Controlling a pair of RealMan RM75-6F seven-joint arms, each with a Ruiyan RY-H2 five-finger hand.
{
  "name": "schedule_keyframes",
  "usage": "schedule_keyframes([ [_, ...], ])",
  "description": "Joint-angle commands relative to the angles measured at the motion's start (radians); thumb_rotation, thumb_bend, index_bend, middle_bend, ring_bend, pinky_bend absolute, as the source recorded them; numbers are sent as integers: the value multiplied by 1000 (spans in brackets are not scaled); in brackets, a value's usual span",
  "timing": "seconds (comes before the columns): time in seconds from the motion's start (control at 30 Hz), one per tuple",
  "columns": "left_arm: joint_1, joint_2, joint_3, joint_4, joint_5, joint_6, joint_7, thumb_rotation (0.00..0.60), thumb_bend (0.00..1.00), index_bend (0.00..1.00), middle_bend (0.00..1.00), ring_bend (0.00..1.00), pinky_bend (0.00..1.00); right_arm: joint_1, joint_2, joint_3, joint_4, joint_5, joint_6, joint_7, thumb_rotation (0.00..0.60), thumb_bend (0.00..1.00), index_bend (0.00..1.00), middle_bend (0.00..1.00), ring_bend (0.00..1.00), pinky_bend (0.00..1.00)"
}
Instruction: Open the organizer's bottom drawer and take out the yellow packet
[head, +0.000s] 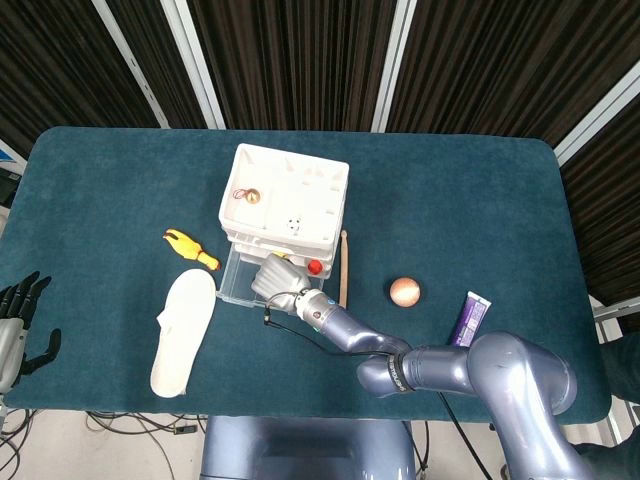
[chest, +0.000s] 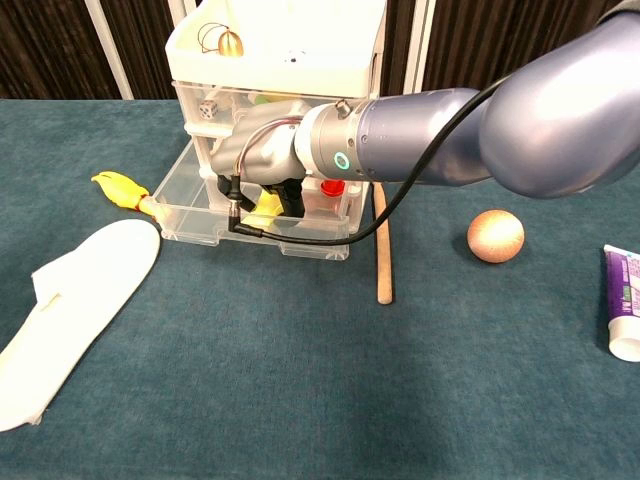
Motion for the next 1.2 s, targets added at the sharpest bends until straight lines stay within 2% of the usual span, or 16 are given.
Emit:
schedule_keyframes([
  [0.03, 0, 0, 0, -1, 0, 0, -1, 600, 466, 31, 0, 0, 0, -1, 1, 3, -4, 2, -2, 8, 600, 433, 489, 1000, 1000, 1000],
  [0.47, -1, 1, 0, -3, -1, -2, -2, 600, 465, 31, 0, 0, 0, -6, 18, 21, -34, 5, 22, 36, 600, 463, 564, 1000, 1000, 1000],
  [0.7, -1, 2, 0, -2, -3, -3, -2, 600, 466, 31, 0, 0, 0, -14, 59, 44, -90, 2, 54, 52, 600, 465, 576, 1000, 1000, 1000],
  [0.9, -2, 1, -1, -3, -3, -3, 0, 600, 466, 31, 0, 0, 0, -35, 155, 68, -212, 8, 93, 71, 600, 464, 578, 1000, 1000, 1000],
  [1.2, -2, 0, -2, -6, -9, -4, 10, 600, 466, 30, 0, 0, 0, -109, 373, 73, -448, -15, 182, 95, 600, 470, 594, 1000, 1000, 1000],
])
